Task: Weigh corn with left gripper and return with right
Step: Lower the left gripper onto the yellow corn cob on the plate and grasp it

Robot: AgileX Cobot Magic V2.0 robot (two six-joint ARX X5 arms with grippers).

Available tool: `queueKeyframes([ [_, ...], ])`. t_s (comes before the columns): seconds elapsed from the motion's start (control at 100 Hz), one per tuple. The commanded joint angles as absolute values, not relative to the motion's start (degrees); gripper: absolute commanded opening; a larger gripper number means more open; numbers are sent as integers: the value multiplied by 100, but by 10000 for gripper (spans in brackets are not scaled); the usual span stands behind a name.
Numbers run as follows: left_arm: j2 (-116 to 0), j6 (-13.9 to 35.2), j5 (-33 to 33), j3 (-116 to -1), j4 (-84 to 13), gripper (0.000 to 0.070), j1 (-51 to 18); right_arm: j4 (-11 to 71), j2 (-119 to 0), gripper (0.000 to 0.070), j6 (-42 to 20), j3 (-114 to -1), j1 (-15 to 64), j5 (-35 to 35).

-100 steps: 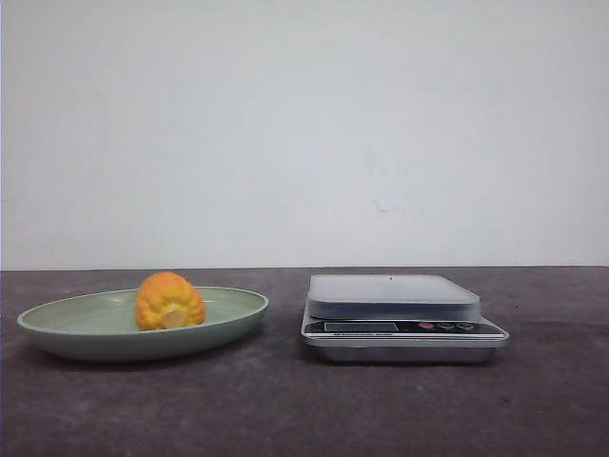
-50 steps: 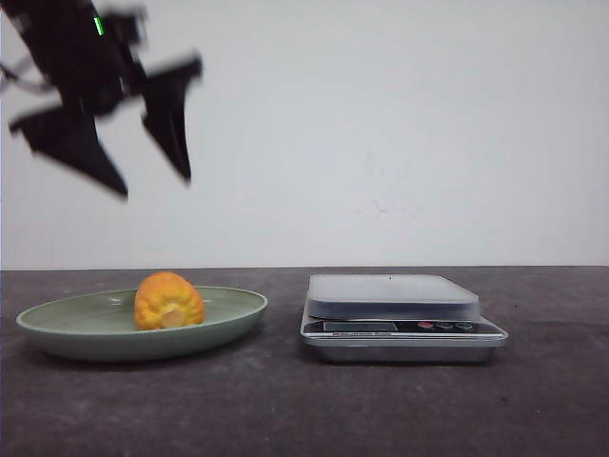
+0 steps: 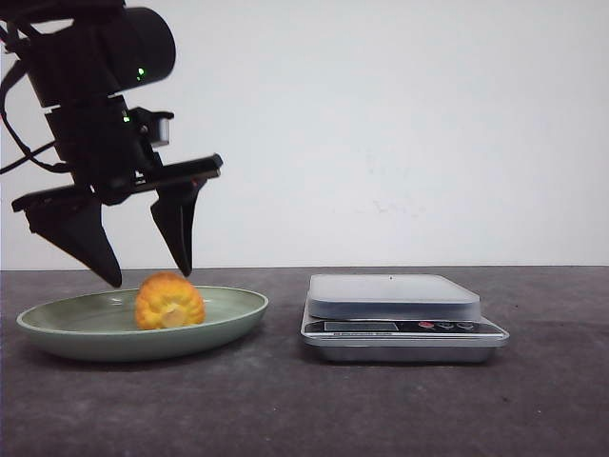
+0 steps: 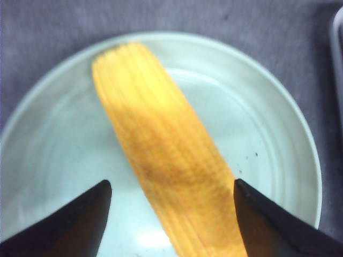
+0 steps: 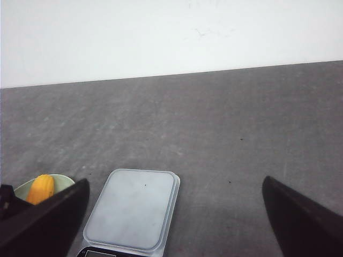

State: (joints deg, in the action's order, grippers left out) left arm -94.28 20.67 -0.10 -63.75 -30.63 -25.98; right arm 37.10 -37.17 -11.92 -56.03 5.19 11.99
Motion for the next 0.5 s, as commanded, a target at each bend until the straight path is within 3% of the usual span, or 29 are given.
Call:
queueKeyframes([
  [0.0, -9603, 2246, -25, -6438, -3068, 435, -2696, 3645, -3734, 657, -1131, -5714, 528, 1199],
  [0.27, -9870, 2432, -106, -6438, -3020, 408, -2998, 3693, -3734, 656, -1125, -5714, 528, 1197],
  [0.34, -9870, 2429, -252, -6438, -2989, 273, -3059, 3736, -3734, 656, -1111, -5714, 528, 1190],
  [0.44, -9863, 2309, -325, -6440, -2961, 19, -3079, 3760, -3734, 656, -1107, -5714, 528, 1177],
  [0.49, -9848, 2257, -322, -6445, -2965, 1, -3079, 3760, -3734, 656, -1107, -5714, 528, 1177],
])
